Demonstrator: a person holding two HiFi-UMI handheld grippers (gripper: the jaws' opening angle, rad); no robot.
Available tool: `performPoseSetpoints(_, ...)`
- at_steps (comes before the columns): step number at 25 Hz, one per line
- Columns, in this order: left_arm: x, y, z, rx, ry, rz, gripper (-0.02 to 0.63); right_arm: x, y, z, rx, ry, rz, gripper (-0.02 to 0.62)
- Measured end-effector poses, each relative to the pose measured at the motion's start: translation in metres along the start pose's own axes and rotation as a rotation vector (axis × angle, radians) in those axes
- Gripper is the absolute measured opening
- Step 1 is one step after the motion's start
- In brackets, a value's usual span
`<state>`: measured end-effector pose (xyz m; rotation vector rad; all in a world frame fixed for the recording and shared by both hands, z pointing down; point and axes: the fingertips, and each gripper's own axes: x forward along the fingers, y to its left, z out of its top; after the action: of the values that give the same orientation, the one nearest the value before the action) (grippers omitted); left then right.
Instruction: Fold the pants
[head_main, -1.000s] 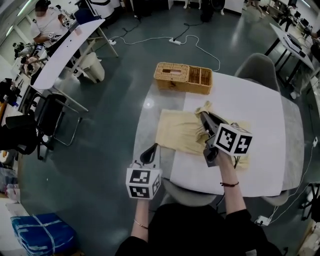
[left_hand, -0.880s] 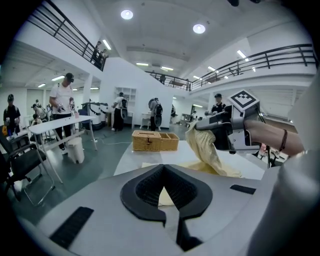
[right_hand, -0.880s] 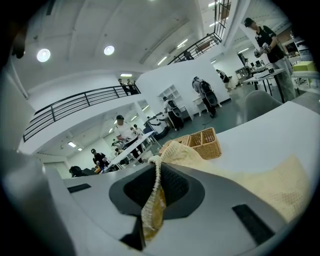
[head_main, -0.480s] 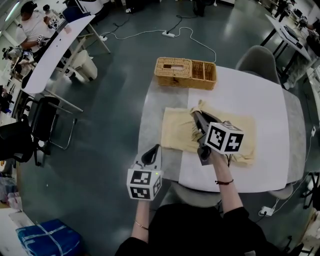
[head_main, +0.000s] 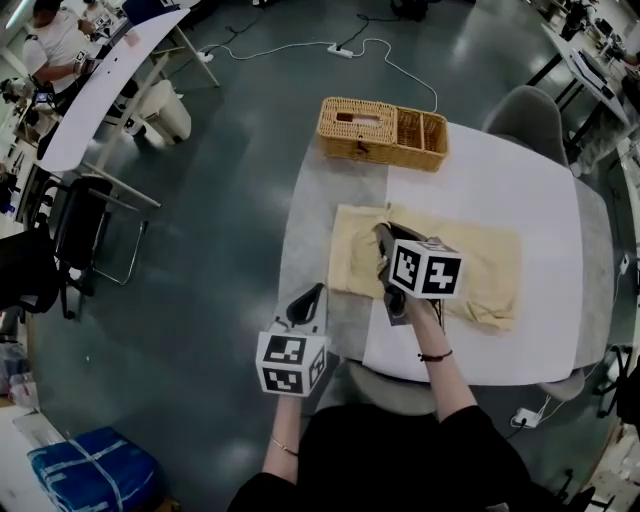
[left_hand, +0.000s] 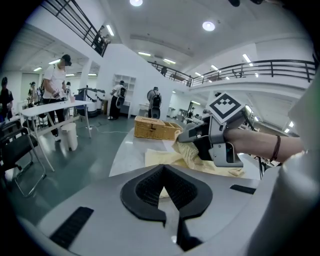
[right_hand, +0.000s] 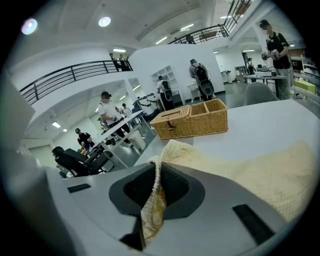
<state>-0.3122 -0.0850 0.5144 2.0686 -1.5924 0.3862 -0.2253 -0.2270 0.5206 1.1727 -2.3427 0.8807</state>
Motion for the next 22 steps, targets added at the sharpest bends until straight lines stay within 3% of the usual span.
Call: performPoseSetpoints(22,0.006,0.018,-0.022,-0.088,0.025,0.008,0.008,0.049,-0.001,-0.052,-0.026,0.185,-0.134,0.035)
